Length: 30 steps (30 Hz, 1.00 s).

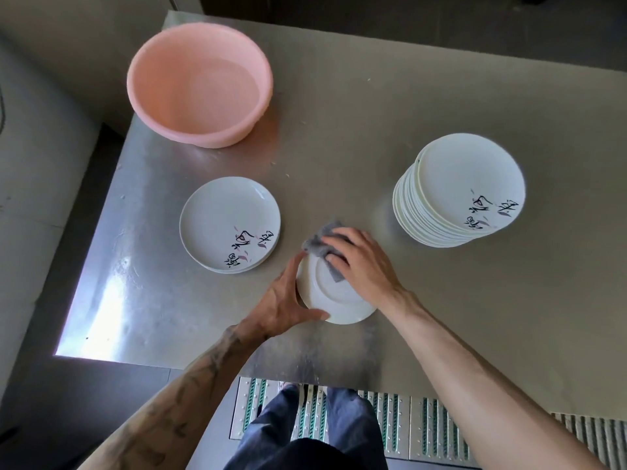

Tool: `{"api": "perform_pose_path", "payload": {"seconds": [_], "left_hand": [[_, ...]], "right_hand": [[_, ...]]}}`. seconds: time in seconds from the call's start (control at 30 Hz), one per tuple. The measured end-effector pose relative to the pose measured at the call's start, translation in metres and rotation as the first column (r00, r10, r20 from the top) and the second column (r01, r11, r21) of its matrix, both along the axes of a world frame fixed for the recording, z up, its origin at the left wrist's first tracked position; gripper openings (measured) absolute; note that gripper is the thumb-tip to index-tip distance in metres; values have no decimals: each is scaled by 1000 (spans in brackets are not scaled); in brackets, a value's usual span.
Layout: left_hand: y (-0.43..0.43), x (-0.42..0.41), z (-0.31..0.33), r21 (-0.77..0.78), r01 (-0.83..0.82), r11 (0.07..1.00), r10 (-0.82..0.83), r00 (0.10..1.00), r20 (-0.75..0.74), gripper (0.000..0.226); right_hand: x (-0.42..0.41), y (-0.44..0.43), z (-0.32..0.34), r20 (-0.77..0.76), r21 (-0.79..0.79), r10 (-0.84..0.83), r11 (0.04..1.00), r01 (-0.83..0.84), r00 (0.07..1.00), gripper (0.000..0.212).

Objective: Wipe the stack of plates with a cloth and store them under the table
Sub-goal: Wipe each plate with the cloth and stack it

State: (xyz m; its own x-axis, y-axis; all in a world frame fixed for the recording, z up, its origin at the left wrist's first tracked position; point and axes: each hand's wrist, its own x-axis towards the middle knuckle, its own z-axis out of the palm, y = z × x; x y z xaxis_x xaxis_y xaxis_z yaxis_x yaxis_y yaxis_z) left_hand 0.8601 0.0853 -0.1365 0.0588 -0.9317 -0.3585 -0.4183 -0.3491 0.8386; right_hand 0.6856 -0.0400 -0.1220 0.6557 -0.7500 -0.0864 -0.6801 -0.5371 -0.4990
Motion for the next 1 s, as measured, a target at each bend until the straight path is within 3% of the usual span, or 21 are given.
{"api": "perform_pose_path", "payload": {"seconds": [0.1, 0.3, 0.5, 0.73, 1.0], "left_hand": [[0, -1, -1, -5, 19, 1000, -19, 1000, 21, 129], [2, -5, -1, -23, 31, 999, -30, 999, 35, 131], [1, 1, 1, -7, 99, 995, -99, 995, 9, 133], [2, 3, -7, 11, 63, 998, -62, 996, -62, 134], [2, 2, -4, 18, 37, 999, -34, 994, -105, 124]], "right_hand": [[-33, 4, -1, 18, 109, -243, 965, 239, 970, 45], [-69, 98, -1, 83, 178, -475, 872, 456, 876, 61], [-66, 113, -5, 156, 88, -450, 893, 442, 879, 59], [-40, 106, -10, 54, -156, -131, 978, 138, 990, 52], [2, 86, -3, 23, -117, -120, 986, 122, 992, 49]]}}
